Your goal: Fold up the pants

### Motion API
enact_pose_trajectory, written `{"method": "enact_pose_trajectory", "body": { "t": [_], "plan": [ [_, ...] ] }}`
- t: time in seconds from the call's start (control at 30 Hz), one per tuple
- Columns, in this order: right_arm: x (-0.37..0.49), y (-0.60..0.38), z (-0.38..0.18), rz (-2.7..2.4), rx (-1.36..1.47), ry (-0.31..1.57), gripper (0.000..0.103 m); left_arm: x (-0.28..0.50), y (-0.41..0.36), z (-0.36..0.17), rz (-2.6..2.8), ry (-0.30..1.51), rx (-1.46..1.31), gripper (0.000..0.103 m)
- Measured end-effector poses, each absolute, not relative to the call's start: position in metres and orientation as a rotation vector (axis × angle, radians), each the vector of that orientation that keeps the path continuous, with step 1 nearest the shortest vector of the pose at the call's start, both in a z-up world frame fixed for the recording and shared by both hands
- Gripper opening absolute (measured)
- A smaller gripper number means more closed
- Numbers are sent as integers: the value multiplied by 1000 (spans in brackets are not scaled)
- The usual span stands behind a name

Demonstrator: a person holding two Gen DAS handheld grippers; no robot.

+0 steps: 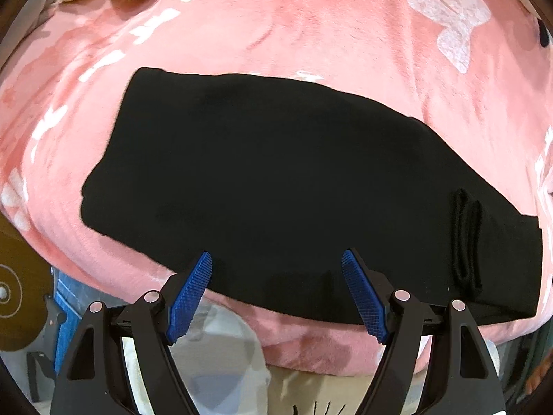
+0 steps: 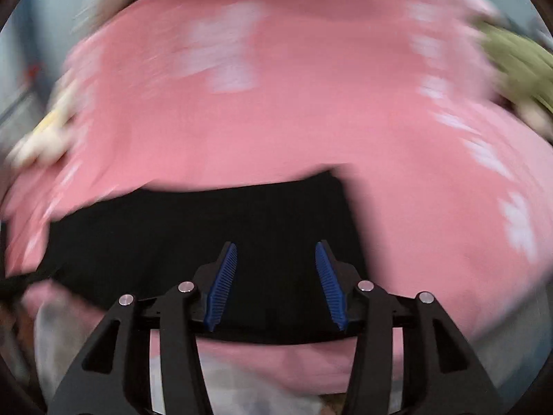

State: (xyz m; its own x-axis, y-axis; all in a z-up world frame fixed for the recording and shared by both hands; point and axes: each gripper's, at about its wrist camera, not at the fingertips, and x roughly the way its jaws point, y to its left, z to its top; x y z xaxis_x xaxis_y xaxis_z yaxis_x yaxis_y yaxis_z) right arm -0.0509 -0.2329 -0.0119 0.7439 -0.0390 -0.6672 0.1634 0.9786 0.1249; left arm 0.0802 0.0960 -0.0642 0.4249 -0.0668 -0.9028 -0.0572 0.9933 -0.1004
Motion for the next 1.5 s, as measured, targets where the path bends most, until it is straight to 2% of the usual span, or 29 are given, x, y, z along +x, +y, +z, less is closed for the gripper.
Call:
{"method": "enact_pose_trajectory", "body": {
  "t": [0.13,0.27,0.4,0.47,0.6,0.67,0.73,0.87,0.9,1.03,1.1,1.13,1.17,1.2,1.23,1.4,1.5],
  "plan": [
    [-8,-147,-43,118,89,876,45,77,98,-62,-31,1135,-160,75],
    [39,-104,-85,40,-78,1015,45,69,118,-56,-22,1116,-175,75],
    [66,-90,-91,-36,-125,1058,16,65,147,-58,20,1110,-225,75],
    [71,-89,-83,-41,-101,1055,14,64,165,-60,35,1105,-266,75],
    [66,-81,-44,47,14,932,15,61,197,-61,67,1041,-404,75],
    [75,-74,-55,87,49,963,20,60,221,-66,95,1022,-521,75],
    [90,-67,-93,89,8,1069,30,63,241,-76,111,1033,-617,75],
    [68,-80,-71,112,175,968,49,65,261,-83,156,1028,-642,75],
    [61,-89,-63,107,241,928,59,64,265,-85,164,1016,-649,76],
    [42,-121,-46,48,342,871,63,71,275,-105,143,1019,-780,78],
    [34,-135,-42,4,345,864,64,71,272,-104,161,966,-792,79],
    [30,-140,-40,-15,349,861,66,72,270,-100,155,948,-778,67],
    [25,-145,-41,-35,357,857,68,72,266,-94,148,923,-738,39],
    [19,-153,-43,-66,375,855,70,73,259,-86,126,908,-689,26],
    [14,-159,-44,-89,395,855,70,74,254,-76,87,890,-666,20],
    [-5,-202,-47,-126,533,815,70,69,204,6,-96,754,-544,17],
    [-17,-220,-42,-127,553,794,70,69,130,47,-271,721,-465,16]
  ]
}}
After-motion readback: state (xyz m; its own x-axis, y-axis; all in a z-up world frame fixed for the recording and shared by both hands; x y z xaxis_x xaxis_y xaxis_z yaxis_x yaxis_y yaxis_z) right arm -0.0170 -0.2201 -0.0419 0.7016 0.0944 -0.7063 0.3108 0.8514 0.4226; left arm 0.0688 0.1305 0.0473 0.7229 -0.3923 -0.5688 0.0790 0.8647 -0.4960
